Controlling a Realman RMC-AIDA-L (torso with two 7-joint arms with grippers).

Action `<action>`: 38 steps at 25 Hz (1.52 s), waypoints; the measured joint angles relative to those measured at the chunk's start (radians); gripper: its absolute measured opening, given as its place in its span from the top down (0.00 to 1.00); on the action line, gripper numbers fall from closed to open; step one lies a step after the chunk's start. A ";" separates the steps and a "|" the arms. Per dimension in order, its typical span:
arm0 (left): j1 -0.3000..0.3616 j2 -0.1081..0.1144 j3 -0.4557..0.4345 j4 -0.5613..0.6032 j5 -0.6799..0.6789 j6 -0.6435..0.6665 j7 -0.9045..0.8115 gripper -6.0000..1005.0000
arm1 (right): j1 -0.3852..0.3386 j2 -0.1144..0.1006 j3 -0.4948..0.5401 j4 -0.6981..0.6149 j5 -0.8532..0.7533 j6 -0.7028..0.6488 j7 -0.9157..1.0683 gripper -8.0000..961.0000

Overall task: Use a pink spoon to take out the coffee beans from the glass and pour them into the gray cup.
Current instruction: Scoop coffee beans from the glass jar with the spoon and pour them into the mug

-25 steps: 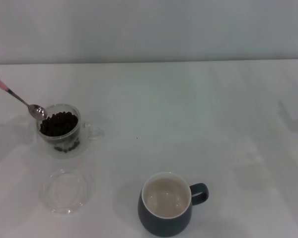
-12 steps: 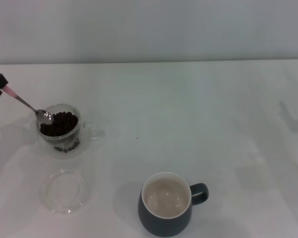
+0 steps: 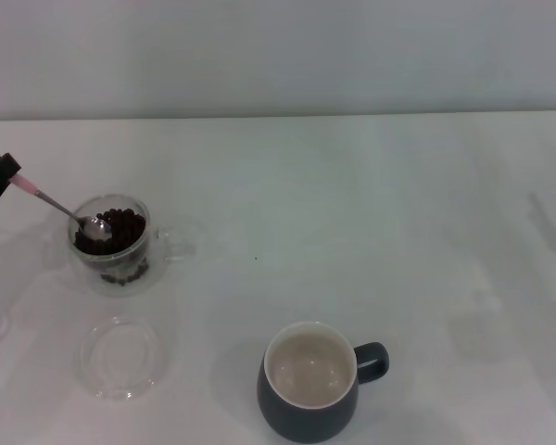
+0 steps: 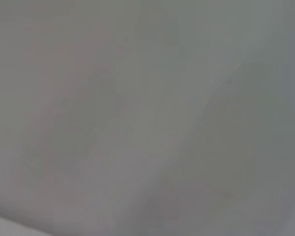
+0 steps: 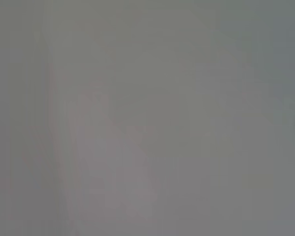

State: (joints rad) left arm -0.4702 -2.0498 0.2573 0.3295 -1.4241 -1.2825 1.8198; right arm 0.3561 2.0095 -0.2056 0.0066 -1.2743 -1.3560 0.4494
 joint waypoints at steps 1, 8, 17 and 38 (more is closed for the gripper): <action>0.001 0.000 -0.001 0.000 -0.001 0.003 -0.019 0.86 | -0.001 0.000 0.000 0.000 0.003 0.000 0.000 0.12; 0.007 0.003 0.000 -0.001 0.004 0.020 -0.204 0.86 | -0.002 0.000 0.000 -0.005 0.008 0.000 0.000 0.12; 0.008 -0.001 0.000 -0.004 0.053 0.036 -0.269 0.86 | -0.005 0.000 0.000 -0.008 0.009 0.001 0.000 0.12; 0.033 -0.016 -0.009 -0.035 -0.001 -0.011 -0.345 0.86 | -0.020 -0.002 0.000 -0.010 0.010 -0.014 -0.013 0.12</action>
State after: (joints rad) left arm -0.4375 -2.0662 0.2484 0.2945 -1.4252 -1.2932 1.4743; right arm 0.3359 2.0079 -0.2055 -0.0039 -1.2639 -1.3700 0.4366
